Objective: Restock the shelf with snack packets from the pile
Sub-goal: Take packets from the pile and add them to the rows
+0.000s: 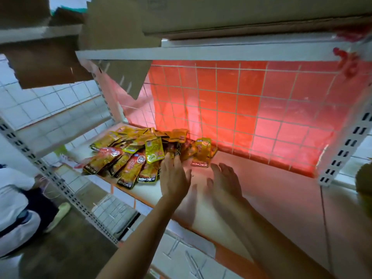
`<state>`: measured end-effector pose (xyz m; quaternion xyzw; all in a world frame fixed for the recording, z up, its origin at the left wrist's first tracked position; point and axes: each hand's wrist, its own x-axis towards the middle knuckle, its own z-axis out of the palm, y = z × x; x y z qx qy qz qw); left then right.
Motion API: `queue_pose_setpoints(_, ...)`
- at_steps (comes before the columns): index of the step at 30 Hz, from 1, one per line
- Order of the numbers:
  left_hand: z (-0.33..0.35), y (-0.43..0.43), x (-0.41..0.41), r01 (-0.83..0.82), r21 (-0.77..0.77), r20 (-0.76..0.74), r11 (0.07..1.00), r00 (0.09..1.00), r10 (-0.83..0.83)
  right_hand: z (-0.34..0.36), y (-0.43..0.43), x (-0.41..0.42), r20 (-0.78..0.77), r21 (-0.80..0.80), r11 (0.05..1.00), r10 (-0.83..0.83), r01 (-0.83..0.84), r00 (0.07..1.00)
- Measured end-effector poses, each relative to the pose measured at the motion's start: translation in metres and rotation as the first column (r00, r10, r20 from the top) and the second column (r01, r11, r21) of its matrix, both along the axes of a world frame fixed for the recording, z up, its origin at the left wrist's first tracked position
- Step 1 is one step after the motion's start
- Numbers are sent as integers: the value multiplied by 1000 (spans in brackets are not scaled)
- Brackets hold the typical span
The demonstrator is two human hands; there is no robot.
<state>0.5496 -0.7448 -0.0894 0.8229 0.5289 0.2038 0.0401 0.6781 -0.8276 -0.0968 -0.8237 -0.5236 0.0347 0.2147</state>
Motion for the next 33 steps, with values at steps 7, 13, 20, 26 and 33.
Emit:
queue_pose_setpoints(7,12,59,-20,-157,31,41,987,987,156,1,57,1,23,-49,997,-54,55,998)
queue_pose_setpoints(13,21,97,-29,-256,-18,-43,967,966,255,-1,97,7,-30,-111,986,-129,125,991)
queue_pose_setpoints(20,12,99,-28,-238,41,-96,970,966,241,-6,102,7,13,-11,986,-166,166,986)
queue_pose_setpoints(26,18,82,-20,-71,58,345,996,938,47,-5,87,12,-340,183,951,-178,250,924)
queue_pose_setpoints(33,23,46,19,116,116,500,986,851,-160,4,39,28,-638,270,852,-190,448,746)
